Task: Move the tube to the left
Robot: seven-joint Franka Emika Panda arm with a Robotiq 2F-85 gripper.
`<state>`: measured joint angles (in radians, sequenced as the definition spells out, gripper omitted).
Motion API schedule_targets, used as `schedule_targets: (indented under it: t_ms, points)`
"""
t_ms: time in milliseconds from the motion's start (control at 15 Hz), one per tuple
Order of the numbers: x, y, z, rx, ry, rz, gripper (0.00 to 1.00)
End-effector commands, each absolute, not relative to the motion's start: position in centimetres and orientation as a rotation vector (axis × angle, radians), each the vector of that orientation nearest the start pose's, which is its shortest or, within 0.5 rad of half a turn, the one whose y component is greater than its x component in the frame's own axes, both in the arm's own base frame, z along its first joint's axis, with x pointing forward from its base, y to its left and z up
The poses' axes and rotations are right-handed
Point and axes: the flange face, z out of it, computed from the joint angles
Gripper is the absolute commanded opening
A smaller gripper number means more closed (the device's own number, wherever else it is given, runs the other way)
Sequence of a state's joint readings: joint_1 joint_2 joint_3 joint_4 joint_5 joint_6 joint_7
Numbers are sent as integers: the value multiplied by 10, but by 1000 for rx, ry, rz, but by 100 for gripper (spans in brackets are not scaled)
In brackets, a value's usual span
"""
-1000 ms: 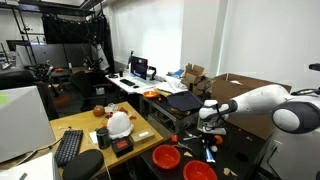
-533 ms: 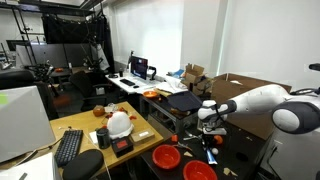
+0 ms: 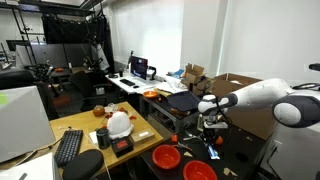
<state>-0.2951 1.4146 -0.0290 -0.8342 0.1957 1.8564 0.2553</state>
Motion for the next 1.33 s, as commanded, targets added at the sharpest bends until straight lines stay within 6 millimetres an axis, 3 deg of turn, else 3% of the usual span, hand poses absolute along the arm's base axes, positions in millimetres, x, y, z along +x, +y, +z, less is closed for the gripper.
schedule_targets:
  t_ms: [0, 267, 733, 1267]
  points:
    - [683, -193, 30, -2787, 867, 678, 4]
    - [678, -167, 42, -2786, 788, 765, 4]
    - [656, -115, 38, -2796, 716, 881, 4]
    - [630, -89, 63, -2821, 666, 912, 4]
